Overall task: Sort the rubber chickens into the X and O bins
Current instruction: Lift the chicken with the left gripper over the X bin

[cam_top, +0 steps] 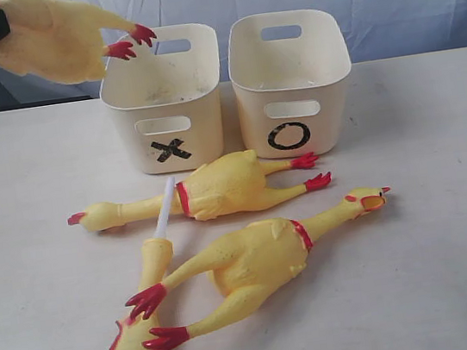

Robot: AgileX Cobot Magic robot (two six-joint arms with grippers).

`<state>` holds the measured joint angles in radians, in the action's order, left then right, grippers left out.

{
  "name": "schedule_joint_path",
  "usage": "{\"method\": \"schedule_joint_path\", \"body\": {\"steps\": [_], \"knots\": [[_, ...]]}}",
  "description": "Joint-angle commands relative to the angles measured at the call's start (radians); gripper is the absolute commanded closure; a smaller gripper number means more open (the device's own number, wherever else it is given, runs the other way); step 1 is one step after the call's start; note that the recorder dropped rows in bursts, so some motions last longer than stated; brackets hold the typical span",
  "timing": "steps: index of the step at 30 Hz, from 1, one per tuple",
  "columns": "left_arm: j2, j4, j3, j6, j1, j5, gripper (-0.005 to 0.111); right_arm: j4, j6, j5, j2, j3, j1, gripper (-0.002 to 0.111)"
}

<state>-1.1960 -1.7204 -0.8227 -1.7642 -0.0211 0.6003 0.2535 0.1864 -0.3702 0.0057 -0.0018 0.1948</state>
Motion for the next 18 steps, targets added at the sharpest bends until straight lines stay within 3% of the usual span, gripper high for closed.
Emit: {"method": "schedule_joint_path", "body": {"steps": [1, 6, 12, 18], "knots": [[-0.089, -0.024, -0.062, -0.062, 0.003, 0.031, 0.107, 0.008, -0.003, 0.013, -0.006, 0.002, 0.005, 0.109], [-0.19, -0.024, -0.129, -0.096, 0.003, 0.078, 0.107, 0.008, -0.003, 0.013, -0.006, 0.002, 0.005, 0.109], [-0.305, -0.024, -0.218, -0.141, 0.063, 0.05, 0.107, 0.008, -0.003, 0.013, -0.006, 0.002, 0.005, 0.109], [-0.409, -0.024, -0.312, -0.212, 0.157, -0.133, 0.107, 0.008, -0.003, 0.013, -0.006, 0.002, 0.005, 0.109]]}}
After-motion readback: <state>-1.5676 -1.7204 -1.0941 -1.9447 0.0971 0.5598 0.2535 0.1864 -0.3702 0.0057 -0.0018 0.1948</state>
